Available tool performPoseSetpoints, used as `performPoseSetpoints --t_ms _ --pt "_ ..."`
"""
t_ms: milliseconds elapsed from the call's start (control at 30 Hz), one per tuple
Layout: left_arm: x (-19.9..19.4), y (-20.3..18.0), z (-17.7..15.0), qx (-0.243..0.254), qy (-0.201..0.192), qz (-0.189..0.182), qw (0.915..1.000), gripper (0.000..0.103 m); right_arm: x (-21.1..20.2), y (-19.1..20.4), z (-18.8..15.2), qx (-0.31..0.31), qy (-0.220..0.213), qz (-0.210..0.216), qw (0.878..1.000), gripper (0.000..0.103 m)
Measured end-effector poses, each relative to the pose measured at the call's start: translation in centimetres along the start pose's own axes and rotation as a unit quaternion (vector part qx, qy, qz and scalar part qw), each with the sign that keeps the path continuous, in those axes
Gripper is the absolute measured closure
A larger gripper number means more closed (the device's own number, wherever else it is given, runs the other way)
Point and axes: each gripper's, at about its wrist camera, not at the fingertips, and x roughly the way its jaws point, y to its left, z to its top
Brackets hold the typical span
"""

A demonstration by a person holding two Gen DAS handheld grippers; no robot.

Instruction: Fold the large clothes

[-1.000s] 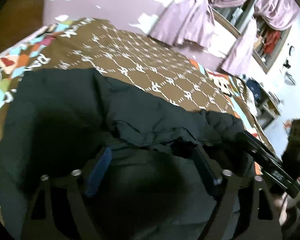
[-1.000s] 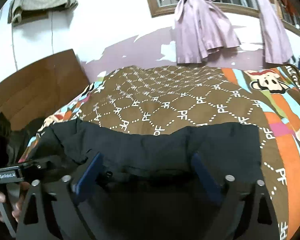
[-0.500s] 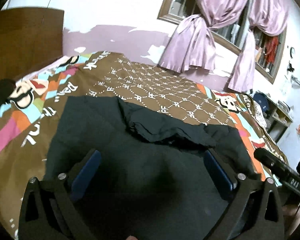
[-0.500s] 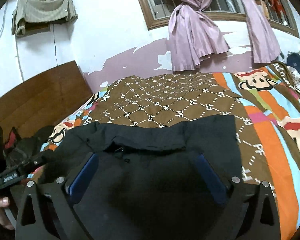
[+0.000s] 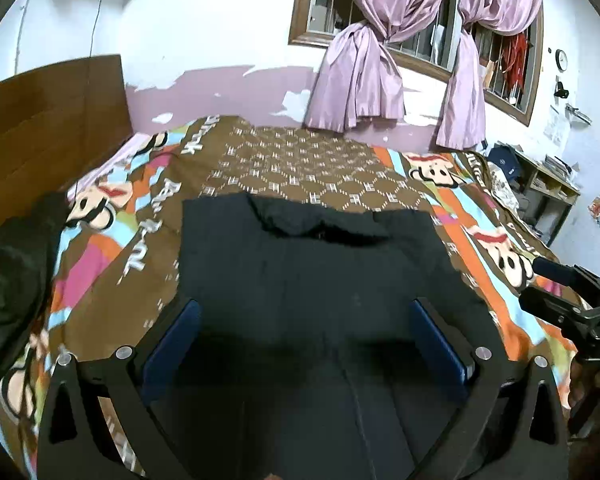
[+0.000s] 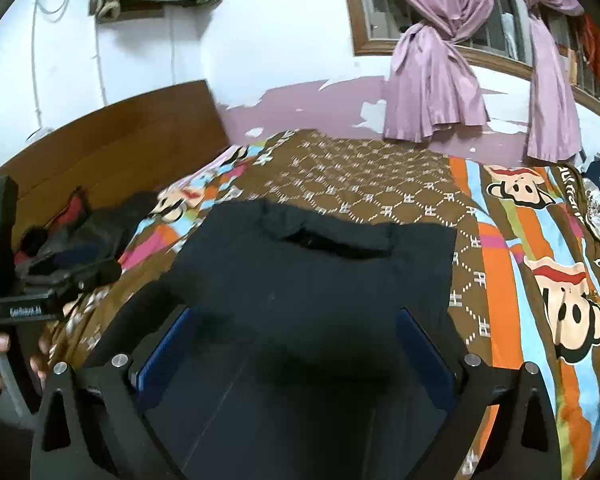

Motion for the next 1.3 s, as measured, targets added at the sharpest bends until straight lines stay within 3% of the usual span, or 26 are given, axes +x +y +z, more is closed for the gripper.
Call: performPoseSetpoints --t_ms 133,333,567,833,1100,1300 --pt "-3.6 0.2 -1.6 0.001 0.018 0.004 0.9998 0.002 -2.5 1.6 -1.3 -0.025 0.036 -0.004 0.999 0.003" --pt "-7.2 -0.4 -5.1 0.048 0.036 0.02 0.998 0.002 -4.2 2.9 -3.3 -0.041 0.075 -0.032 0.996 0.002" --pt "-8.2 0.0 -9.7 0.053 0.069 0.018 0.9961 0.002 -5.1 3.8 -6.8 -0.054 0.082 -0.029 0.995 0.002" --pt "-7.2 -1.2 -15.4 0.132 0.092 0.022 0.9868 0.002 -4.6 3.2 -11.1 -0.081 0.11 -0.028 0.99 0.003" --pt "-6.7 -1.9 -20.2 0.192 0.079 0.053 0.9768 0.002 -1.8 3.7 -16.3 -0.113 0.19 0.008 0.975 0.002" --pt "-5.8 -1.5 -22.4 0.197 0.107 0.022 0.9743 0.002 -0.1 5.6 -19.9 -0.169 0.239 0.038 0.955 0.002"
